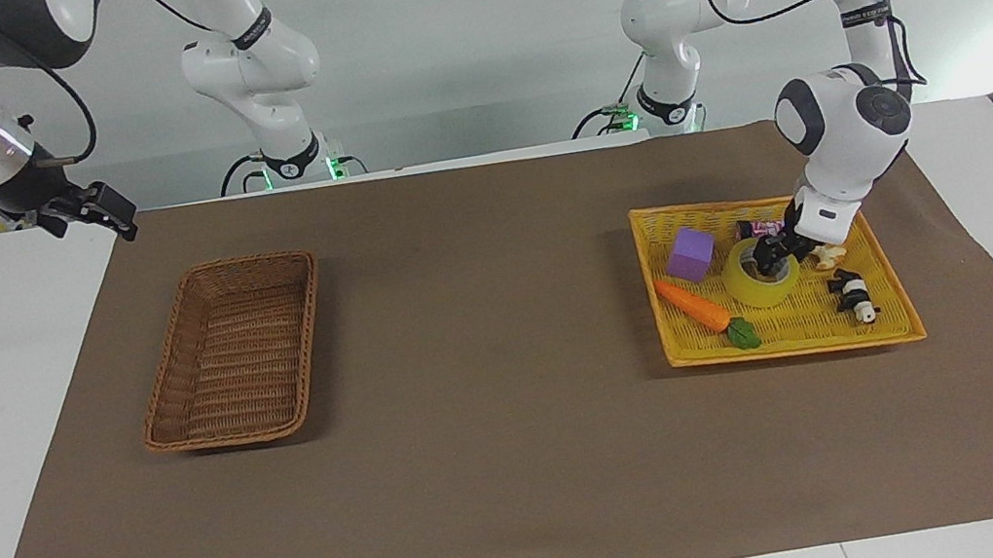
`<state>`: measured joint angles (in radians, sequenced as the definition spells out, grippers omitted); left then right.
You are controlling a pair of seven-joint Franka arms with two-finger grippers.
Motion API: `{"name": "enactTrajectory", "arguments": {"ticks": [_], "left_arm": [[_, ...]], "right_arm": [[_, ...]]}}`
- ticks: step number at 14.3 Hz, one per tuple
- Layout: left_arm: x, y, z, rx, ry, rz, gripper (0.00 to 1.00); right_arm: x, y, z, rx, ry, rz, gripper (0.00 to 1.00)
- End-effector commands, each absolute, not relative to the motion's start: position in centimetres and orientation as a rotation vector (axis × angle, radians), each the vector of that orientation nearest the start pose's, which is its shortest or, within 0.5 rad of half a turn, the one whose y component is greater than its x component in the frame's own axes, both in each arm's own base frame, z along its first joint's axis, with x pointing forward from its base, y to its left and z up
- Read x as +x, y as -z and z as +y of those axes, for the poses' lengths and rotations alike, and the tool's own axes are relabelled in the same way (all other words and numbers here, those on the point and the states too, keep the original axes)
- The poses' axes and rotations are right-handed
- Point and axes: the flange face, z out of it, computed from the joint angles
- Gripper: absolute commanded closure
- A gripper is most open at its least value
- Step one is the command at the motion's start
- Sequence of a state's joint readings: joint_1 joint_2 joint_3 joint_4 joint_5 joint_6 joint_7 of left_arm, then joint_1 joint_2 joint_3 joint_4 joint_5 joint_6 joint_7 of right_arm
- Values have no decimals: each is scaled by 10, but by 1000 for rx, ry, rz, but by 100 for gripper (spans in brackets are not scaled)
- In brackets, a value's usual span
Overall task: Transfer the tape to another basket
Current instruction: 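Lower the left gripper onto the tape roll rim and close it, then lift the tape roll out of the yellow basket with the left gripper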
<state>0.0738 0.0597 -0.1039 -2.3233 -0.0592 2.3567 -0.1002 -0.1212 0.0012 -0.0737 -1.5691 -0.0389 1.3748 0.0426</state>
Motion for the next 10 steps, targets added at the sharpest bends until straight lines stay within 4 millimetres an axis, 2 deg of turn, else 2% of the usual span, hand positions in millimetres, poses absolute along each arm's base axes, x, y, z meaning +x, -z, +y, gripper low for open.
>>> {"name": "enactTrajectory", "arguments": {"ticks": [1,2,3,5,6,8,10], "left_arm": [[511,-307,-18,-3171,-21,-182,75],[511,-307,-17,-3171,-23,-182,93],[511,-307,-18,-3170,-19,-192,100],[512,-309,-16,-3166,-24,-250,100],[519,-314,-17,-3168,-20,-247,100],[540,-344,-21,-3174,-4,-241,100],[558,-380,-15,-3177,19,-246,100]], "right_arm": [[516,-611,-106,-3127,-314,380,0],[516,-611,-106,-3128,-314,380,0],[516,-610,-106,-3128,-317,380,0],[516,-611,-106,-3128,-314,380,0],[516,-611,-106,-3128,-314,380,0],[516,-611,-106,-3128,-314,380,0],[516,-611,-106,-3128,-314,380,0]]}}
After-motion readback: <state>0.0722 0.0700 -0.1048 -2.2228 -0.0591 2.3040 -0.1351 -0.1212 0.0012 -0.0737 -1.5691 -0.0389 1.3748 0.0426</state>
